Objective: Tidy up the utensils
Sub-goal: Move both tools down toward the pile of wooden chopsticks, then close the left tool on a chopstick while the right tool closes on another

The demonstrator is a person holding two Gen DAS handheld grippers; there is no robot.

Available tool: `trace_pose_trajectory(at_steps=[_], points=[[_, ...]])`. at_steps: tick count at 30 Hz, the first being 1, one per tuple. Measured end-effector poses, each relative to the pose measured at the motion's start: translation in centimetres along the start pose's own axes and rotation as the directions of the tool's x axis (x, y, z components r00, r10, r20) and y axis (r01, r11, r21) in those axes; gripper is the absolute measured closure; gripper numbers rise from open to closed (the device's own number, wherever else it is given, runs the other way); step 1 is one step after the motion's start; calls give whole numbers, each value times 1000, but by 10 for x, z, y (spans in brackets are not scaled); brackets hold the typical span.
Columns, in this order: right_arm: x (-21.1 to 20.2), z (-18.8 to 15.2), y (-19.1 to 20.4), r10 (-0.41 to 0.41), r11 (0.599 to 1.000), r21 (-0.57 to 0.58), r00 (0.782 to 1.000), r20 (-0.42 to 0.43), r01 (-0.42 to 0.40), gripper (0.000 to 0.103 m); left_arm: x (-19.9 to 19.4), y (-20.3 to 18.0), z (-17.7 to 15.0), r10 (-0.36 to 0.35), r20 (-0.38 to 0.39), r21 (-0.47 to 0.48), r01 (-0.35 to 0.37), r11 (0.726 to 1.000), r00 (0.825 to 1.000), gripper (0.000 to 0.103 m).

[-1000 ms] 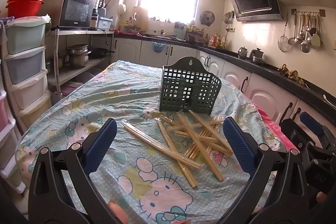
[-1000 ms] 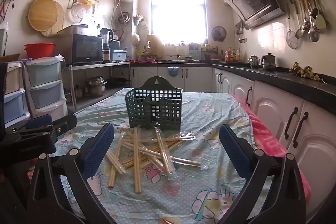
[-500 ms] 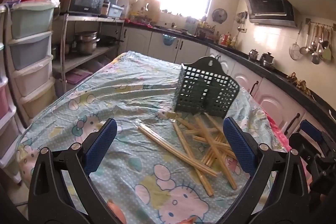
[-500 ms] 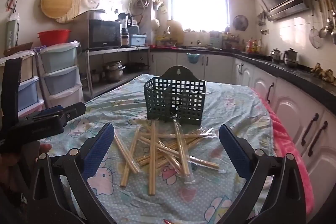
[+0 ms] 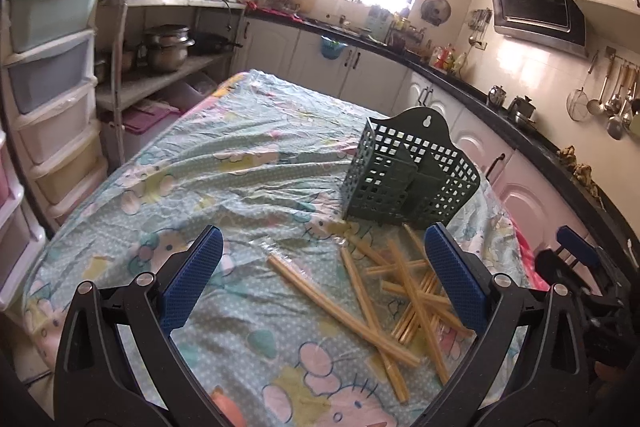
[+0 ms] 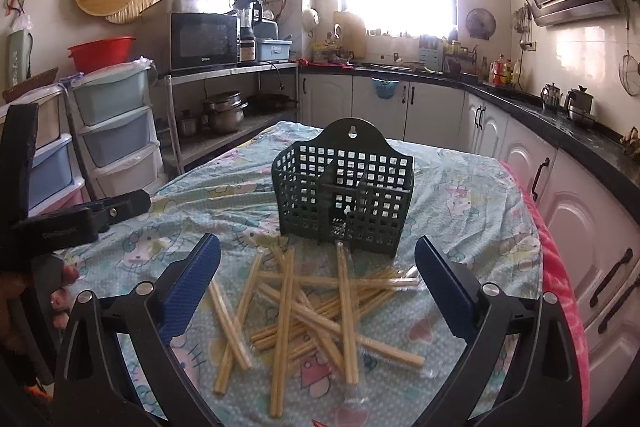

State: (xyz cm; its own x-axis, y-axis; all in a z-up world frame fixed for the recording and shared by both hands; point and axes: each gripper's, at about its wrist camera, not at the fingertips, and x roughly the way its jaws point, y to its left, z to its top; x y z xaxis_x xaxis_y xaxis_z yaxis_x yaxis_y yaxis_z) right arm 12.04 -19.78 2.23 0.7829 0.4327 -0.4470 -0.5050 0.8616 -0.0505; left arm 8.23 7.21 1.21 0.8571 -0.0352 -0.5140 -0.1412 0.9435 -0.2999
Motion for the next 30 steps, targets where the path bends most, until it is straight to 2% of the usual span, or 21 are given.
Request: trace_pose_trajectory(at_steps=[3, 8, 14, 21, 28, 30], points=[[15, 6, -6, 2, 1000, -13, 999, -41, -2, 17, 14, -1, 5, 1, -41, -16, -1, 1000, 999, 9], [49, 12, -15, 8, 999, -31, 990, -143, -13, 32, 38, 3, 5, -10, -124, -54, 3, 999, 992, 10], [87, 9, -21, 19, 998, -51, 968, -251, -33, 47, 66, 14, -2, -12, -233, -103, -12, 995, 972, 11], [129, -2, -24, 34, 998, -44, 936, -351, -53, 55, 98, 29, -14, -29, -347, -163, -29, 986, 937, 32], [167, -11, -30, 43, 998, -16, 896, -443, -56, 59, 124, 41, -21, -56, -430, -241, -55, 969, 901, 42], [176, -13, -30, 45, 998, -8, 882, -469, -56, 60, 129, 45, -20, -62, -439, -261, -61, 963, 896, 44]])
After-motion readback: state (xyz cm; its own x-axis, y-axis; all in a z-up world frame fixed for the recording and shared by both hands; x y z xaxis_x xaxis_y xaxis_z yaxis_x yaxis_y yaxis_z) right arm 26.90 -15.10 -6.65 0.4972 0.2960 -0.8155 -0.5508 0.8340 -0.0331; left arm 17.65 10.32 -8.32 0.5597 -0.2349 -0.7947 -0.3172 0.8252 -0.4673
